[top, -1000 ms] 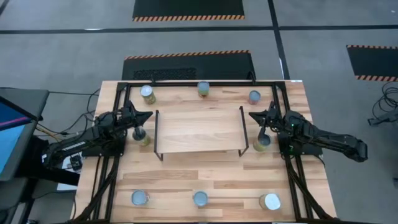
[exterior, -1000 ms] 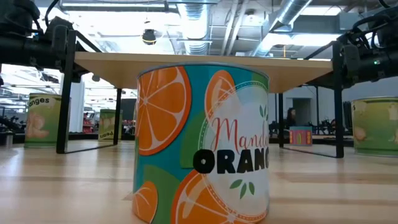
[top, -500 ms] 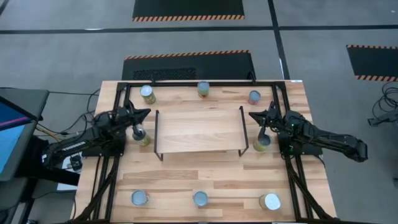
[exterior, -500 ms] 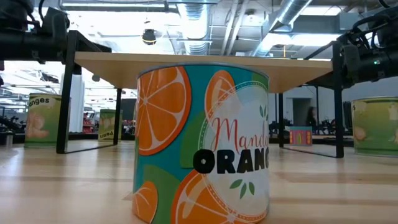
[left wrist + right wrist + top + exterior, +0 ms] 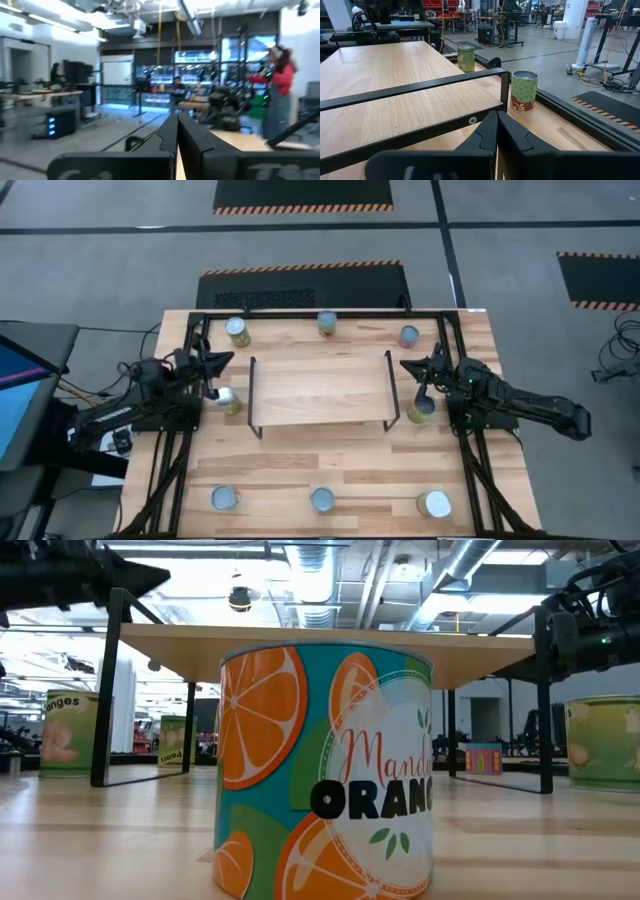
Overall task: Pick and place cans onto a shelf
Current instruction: Put the top canned orange on the shelf
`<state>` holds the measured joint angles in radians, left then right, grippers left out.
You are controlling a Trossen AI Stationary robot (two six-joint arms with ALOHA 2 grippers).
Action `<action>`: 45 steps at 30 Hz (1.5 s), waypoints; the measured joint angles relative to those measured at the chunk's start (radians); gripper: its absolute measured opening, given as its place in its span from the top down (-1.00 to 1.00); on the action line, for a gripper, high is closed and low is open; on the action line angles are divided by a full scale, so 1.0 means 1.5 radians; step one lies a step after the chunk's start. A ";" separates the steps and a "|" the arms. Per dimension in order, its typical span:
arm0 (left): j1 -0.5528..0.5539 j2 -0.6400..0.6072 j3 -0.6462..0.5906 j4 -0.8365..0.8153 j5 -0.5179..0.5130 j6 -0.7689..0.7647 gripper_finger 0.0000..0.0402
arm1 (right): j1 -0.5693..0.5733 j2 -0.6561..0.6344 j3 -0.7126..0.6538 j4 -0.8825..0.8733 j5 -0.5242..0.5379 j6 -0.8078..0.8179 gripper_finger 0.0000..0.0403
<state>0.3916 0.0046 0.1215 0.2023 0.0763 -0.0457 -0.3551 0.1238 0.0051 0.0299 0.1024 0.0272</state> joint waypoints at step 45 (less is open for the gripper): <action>-0.134 0.325 0.491 -0.707 -0.266 -0.091 1.00 | 0.000 0.000 0.000 0.000 0.000 0.000 0.83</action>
<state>0.1905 0.4927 0.8581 -0.8587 -0.3228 -0.1826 -0.3550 0.1238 0.0048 0.0300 0.1024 0.0272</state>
